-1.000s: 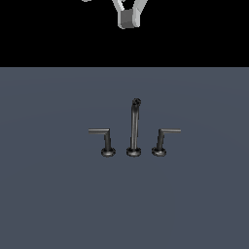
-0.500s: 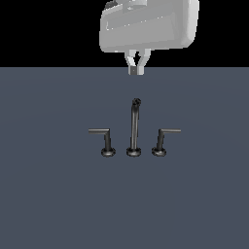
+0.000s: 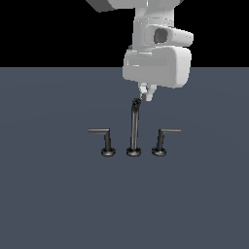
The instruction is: Turn on the faucet by rotating a designated handle.
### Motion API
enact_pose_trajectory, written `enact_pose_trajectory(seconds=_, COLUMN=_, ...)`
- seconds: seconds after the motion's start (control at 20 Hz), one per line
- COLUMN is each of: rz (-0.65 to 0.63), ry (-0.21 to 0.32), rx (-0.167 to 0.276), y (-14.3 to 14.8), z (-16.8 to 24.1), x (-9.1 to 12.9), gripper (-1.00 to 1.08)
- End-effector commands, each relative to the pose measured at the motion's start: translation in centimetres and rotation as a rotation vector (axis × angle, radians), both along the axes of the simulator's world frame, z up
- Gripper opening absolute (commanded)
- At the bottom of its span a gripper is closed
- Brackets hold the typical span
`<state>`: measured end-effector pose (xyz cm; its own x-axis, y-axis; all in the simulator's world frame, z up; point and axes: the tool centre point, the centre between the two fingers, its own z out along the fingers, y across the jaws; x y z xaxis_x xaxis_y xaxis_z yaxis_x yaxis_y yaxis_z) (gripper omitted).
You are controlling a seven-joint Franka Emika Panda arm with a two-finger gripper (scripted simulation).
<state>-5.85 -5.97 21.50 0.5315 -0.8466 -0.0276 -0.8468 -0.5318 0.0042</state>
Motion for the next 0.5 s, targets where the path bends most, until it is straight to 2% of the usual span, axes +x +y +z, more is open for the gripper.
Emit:
enact_pose_trajectory(seconds=0.0, rz=-0.073, ry=-0.002, rx=-0.004, y=-1.2, z=-1.8, x=1.2, gripper=-1.00)
enact_pose_trajectory(seconds=0.45, rz=-0.322, ry=-0.008, rx=-0.019, y=-5.9, z=-7.7, x=4.4, gripper=-1.00)
